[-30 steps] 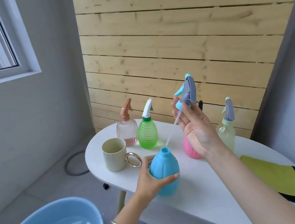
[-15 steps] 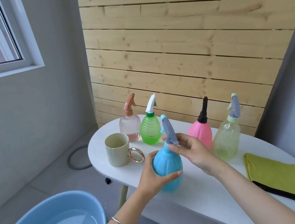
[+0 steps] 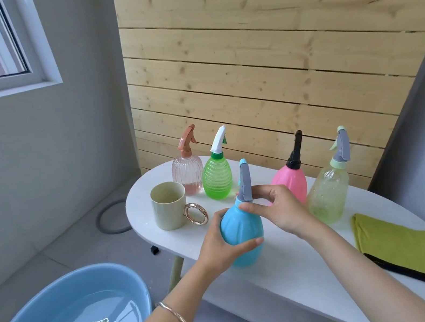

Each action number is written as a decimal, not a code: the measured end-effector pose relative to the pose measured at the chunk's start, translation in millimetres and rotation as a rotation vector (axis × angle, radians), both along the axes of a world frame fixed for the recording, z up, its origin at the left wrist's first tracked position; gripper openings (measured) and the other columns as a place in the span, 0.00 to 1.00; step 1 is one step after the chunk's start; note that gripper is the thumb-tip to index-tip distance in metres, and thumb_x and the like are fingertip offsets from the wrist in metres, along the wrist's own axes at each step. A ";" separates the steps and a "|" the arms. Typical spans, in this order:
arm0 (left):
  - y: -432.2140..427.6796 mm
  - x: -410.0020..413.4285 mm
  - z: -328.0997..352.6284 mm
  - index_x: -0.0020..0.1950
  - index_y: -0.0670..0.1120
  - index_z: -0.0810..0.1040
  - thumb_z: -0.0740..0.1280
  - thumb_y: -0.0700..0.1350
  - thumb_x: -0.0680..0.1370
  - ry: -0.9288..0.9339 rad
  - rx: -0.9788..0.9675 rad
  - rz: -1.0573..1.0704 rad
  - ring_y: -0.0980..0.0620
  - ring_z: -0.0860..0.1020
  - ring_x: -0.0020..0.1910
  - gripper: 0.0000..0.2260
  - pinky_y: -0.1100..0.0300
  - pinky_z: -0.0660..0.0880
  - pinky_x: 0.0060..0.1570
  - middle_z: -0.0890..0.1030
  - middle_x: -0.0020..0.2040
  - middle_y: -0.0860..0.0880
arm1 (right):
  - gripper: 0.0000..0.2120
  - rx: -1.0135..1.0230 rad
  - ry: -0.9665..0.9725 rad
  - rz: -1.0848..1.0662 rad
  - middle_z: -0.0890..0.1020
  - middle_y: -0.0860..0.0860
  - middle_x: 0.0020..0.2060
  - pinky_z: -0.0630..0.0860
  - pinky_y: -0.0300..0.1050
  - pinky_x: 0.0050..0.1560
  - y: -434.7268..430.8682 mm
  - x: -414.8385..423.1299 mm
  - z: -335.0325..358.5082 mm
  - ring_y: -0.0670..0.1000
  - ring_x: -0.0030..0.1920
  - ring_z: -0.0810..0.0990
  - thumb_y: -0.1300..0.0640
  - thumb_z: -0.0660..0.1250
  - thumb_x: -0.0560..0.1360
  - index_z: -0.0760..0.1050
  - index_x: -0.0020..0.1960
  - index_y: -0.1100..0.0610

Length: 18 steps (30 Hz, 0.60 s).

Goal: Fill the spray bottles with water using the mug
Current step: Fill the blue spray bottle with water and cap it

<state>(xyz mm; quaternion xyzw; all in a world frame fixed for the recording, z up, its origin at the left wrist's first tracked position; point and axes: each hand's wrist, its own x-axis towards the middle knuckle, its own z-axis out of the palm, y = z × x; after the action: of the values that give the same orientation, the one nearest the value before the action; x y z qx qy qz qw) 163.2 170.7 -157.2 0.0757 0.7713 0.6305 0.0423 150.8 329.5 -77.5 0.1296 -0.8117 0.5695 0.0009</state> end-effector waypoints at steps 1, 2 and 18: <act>0.4 0.4 -0.1 0.65 0.57 0.67 0.80 0.61 0.57 -0.005 0.002 0.005 0.61 0.78 0.55 0.40 0.64 0.78 0.51 0.77 0.56 0.58 | 0.09 0.005 0.017 -0.036 0.84 0.41 0.47 0.71 0.24 0.49 -1.4 -0.1 -2.0 0.35 0.51 0.80 0.58 0.75 0.70 0.81 0.49 0.49; 0.9 0.6 -0.2 0.64 0.58 0.67 0.79 0.63 0.56 -0.009 0.005 0.011 0.61 0.78 0.55 0.40 0.62 0.78 0.52 0.78 0.56 0.58 | 0.09 0.007 0.035 -0.079 0.84 0.41 0.46 0.71 0.25 0.49 -3.3 0.6 -3.8 0.36 0.50 0.80 0.57 0.76 0.68 0.81 0.48 0.50; -0.9 2.6 -3.2 0.76 0.56 0.58 0.78 0.64 0.58 -0.006 -0.021 -0.065 0.60 0.72 0.66 0.51 0.57 0.72 0.66 0.72 0.68 0.57 | 0.11 -0.011 0.132 -0.228 0.81 0.38 0.50 0.65 0.19 0.50 -22.1 13.4 -24.7 0.29 0.52 0.75 0.55 0.71 0.73 0.78 0.55 0.49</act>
<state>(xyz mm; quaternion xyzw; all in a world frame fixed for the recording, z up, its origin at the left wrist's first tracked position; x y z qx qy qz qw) 165.8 169.9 -160.4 0.0985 0.7749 0.6209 0.0659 164.2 307.4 -102.2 0.0735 -0.8163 0.5602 0.1200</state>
